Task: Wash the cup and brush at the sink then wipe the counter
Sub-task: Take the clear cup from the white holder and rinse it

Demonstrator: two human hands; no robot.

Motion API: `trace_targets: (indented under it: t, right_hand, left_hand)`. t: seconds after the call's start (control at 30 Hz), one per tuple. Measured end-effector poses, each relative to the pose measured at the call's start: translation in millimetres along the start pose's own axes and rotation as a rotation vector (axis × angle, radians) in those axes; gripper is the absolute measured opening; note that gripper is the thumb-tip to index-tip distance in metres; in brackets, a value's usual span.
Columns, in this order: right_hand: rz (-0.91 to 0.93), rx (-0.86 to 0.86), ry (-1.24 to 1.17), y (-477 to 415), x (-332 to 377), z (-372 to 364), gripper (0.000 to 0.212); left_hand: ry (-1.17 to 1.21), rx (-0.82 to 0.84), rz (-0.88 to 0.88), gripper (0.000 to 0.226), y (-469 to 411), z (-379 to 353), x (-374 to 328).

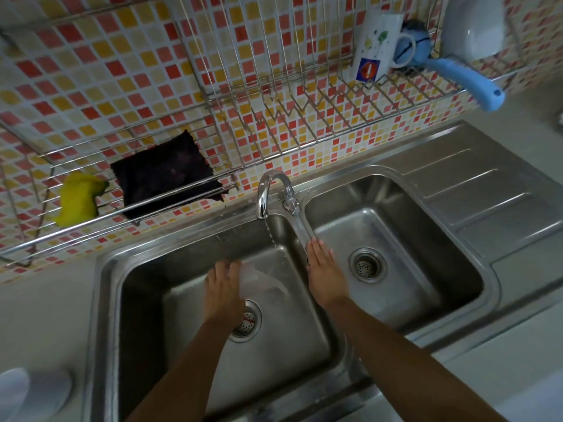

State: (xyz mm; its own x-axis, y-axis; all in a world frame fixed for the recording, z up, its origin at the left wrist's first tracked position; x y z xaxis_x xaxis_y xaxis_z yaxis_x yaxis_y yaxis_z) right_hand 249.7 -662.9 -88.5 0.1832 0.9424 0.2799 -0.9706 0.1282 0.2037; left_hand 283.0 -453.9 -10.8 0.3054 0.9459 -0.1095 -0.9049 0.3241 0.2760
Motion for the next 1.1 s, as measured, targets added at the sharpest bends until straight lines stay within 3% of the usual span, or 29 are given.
trace_targets:
  t: [0.23, 0.43, 0.7, 0.87, 1.03, 1.1]
  right_hand:
    - [-0.019, 0.002, 0.036, 1.4, 1.8, 1.3, 0.065]
    - [-0.028, 0.005, 0.053, 0.7, 0.8, -1.1, 0.069]
    - [-0.016, 0.028, 0.047, 1.2, 0.6, -5.1, 0.065]
    - [-0.013, 0.067, 0.088, 2.7, 6.4, 2.3, 0.066]
    - [0.023, 0.046, 0.101, 21.7, 28.5, 5.3, 0.082]
    - [0.074, 0.032, 0.112, 32.2, 43.4, 4.3, 0.072]
  left_hand:
    - [-0.426, -0.050, -0.086, 0.066, 4.4, 3.5, -11.8]
    - [-0.516, -0.041, -0.075, 0.077, 10.7, 4.8, -12.9]
    - [-0.477, -0.052, -0.012, 0.086, 14.2, 9.5, 5.5]
    - [-0.342, -0.084, 0.059, 0.076, 19.6, 16.8, 30.2]
    - [-0.167, -0.128, 0.113, 0.077, 45.1, 19.1, 66.4]
    - [-0.138, -0.158, 0.130, 0.077, 59.0, 19.2, 79.7]
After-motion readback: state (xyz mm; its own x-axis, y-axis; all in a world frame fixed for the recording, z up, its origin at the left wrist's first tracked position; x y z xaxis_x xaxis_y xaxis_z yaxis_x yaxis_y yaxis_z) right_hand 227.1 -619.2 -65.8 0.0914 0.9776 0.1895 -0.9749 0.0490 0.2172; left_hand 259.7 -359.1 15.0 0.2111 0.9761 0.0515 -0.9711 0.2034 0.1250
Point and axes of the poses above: each hand's wrist, its own y-axis away from the middle knuckle, its own z-axis out of the back of the hand, x = y × z, the point moved 10 cm from there along -y, towards the middle knuckle, and after that the axes turned 12 degrees about x, right-handed, at the moved point
